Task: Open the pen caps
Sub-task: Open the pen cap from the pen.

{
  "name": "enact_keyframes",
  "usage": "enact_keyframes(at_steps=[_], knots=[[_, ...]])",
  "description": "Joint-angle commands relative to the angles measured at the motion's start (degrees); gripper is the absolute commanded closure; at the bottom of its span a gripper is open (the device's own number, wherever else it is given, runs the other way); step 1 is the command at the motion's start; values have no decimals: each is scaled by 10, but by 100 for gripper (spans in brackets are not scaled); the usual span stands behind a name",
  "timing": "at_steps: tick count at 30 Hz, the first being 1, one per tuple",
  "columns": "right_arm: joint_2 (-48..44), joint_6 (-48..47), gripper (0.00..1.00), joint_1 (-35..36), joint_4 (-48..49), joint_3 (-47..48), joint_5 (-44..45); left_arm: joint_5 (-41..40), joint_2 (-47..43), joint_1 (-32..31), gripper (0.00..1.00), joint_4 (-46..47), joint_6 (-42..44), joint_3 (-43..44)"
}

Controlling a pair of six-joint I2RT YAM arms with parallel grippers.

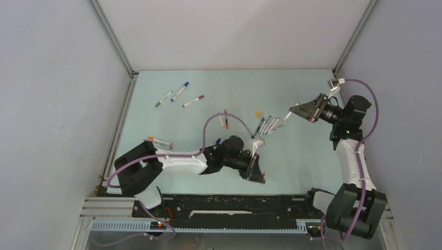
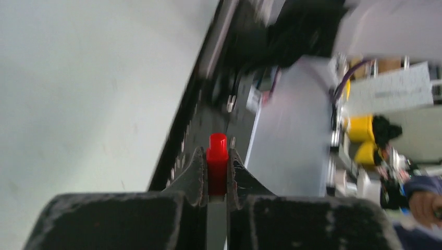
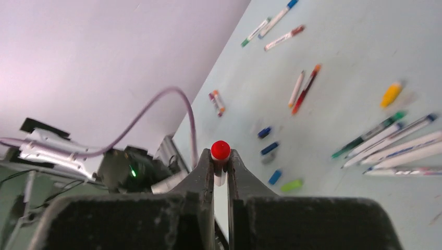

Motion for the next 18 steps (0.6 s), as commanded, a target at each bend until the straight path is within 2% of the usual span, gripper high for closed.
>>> enact_keyframes(at_steps=[1,4,7,13,18], knots=[[0,13,100,-6,79,34,59,65,-4,-14,100,-99,27,-17],[7,3,100,-5,63,37,56,49,-15,-14,100,-102,30,-21],[3,-68,100,-4,-15,28,65,4,-39,-14,100,-107,37,-23],[1,-145,100,-7,-61,-49,141,-170,-99,-14,100,-184,90,-3],[66,-168,100,-12,-95,-56,201,-315,-129,-14,99,-230,128,25]])
